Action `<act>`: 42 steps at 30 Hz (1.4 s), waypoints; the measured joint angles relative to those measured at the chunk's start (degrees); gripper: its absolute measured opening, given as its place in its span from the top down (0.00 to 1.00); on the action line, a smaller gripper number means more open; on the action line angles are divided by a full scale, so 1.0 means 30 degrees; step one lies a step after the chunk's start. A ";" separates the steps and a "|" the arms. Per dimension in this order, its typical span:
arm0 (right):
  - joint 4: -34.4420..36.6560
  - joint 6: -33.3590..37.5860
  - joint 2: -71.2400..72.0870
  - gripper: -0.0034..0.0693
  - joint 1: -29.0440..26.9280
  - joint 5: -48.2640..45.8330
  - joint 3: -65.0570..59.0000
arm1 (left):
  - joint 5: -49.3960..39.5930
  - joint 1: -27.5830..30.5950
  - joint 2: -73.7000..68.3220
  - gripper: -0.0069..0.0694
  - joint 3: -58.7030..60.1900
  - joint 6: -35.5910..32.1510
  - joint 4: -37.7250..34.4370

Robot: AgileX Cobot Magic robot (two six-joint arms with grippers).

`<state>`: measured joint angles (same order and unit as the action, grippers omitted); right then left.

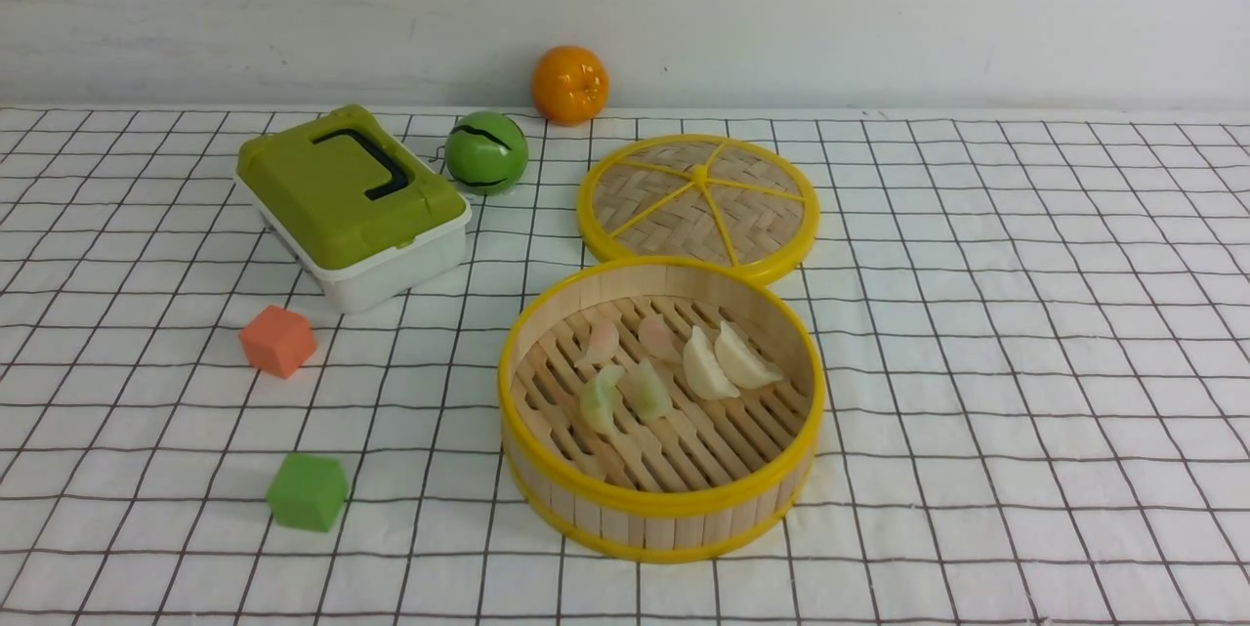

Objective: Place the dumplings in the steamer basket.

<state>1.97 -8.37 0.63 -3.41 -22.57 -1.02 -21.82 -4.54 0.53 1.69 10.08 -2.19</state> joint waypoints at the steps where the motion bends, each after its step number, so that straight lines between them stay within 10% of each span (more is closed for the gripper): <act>1: 0.0000 0.0000 0.0000 0.87 0.0000 0.0000 0.0000 | 0.0000 0.0000 0.0000 0.93 0.0000 0.0000 0.0000; 42: 0.0056 -0.0020 0.0000 0.80 0.0000 0.0000 0.0000 | 0.0000 0.0000 0.0000 0.93 0.0000 0.0000 0.0005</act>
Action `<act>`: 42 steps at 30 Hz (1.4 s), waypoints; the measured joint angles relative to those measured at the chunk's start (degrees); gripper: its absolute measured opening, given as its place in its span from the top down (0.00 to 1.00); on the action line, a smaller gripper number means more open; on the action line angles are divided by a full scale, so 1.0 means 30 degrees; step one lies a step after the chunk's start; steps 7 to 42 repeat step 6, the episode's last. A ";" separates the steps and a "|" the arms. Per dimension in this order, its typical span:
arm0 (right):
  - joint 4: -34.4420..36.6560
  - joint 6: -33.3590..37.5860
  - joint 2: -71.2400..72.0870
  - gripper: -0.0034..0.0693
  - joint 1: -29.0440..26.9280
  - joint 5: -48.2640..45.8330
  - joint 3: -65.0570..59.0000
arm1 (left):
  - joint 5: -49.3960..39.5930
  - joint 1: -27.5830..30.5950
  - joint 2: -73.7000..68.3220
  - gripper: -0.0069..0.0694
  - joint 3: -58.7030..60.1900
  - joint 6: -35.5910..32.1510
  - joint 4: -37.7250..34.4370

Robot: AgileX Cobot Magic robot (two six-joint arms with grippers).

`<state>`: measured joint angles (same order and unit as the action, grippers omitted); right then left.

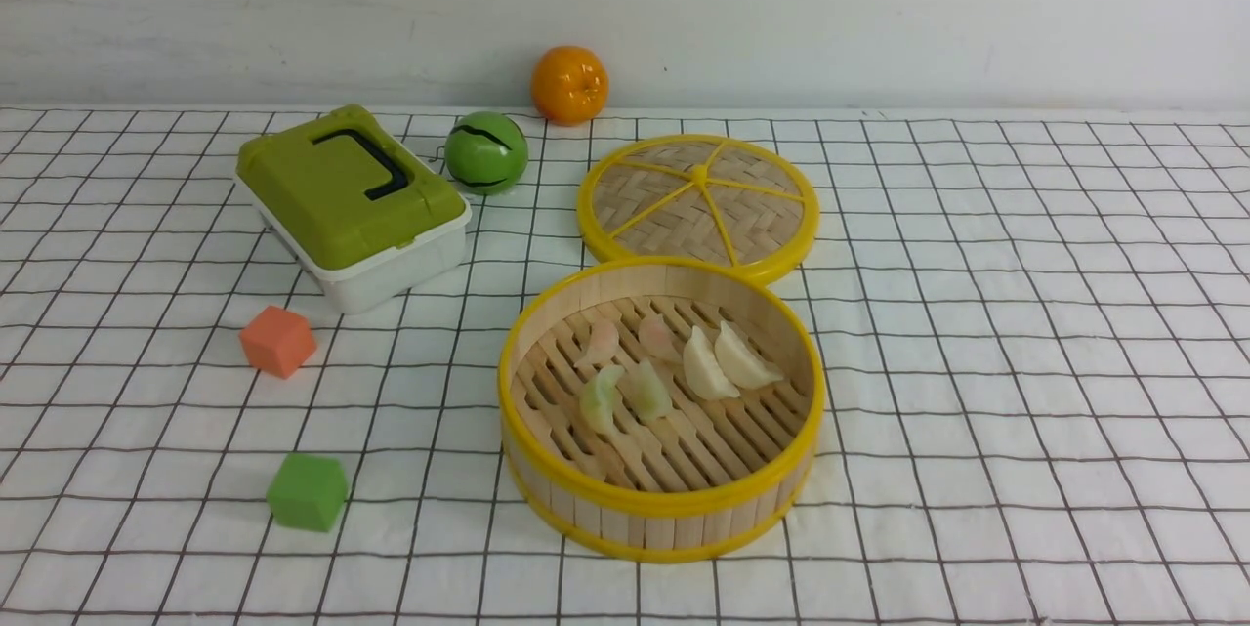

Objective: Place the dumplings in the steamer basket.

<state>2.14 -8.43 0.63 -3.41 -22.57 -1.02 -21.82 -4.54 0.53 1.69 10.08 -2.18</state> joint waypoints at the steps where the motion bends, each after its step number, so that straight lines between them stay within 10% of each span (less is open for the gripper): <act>1: 0.0000 0.0000 0.0000 0.80 0.0000 0.0000 0.0000 | 0.0000 0.0000 0.0000 0.93 0.0000 0.0000 0.0000; 42: -0.0019 0.0000 0.0000 0.79 0.0000 0.0000 0.0000 | 0.0000 0.0000 0.0000 0.93 0.0000 0.0000 0.0000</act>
